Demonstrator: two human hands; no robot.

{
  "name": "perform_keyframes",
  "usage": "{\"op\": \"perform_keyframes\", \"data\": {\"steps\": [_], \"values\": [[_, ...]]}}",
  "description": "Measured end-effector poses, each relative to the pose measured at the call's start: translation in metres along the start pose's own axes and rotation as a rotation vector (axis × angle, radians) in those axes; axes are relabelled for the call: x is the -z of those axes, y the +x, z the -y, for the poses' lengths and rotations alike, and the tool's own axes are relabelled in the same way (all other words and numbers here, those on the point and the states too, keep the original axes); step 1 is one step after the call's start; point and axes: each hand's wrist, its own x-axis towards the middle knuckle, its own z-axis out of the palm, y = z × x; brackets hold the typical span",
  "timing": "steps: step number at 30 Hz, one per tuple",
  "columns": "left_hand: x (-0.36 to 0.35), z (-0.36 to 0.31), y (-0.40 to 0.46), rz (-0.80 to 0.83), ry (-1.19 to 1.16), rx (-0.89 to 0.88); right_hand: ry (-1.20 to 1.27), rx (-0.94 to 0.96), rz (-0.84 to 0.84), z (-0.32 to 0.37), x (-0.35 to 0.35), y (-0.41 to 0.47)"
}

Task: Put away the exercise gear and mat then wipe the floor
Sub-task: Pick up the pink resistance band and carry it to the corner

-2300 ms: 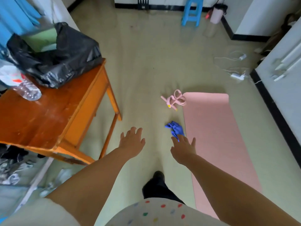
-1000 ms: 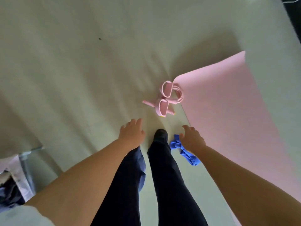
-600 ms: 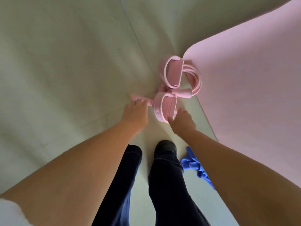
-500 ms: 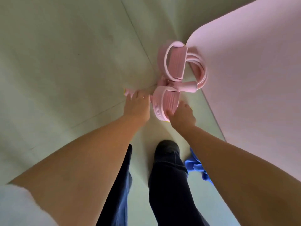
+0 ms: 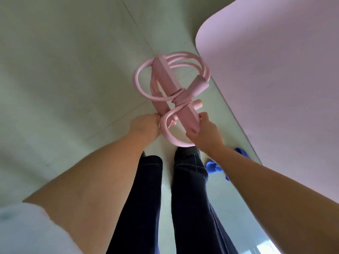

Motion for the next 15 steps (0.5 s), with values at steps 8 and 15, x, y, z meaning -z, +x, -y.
{"op": "perform_keyframes", "data": {"steps": [8,15], "values": [[0.091,-0.020,-0.155,0.012,0.055,0.010,0.181,-0.078,0.014,0.059,0.067,-0.144],[0.208,-0.019,-0.295,-0.113,0.223,-0.171,0.135,0.004,-0.056,0.086,0.200,-0.260]]}}
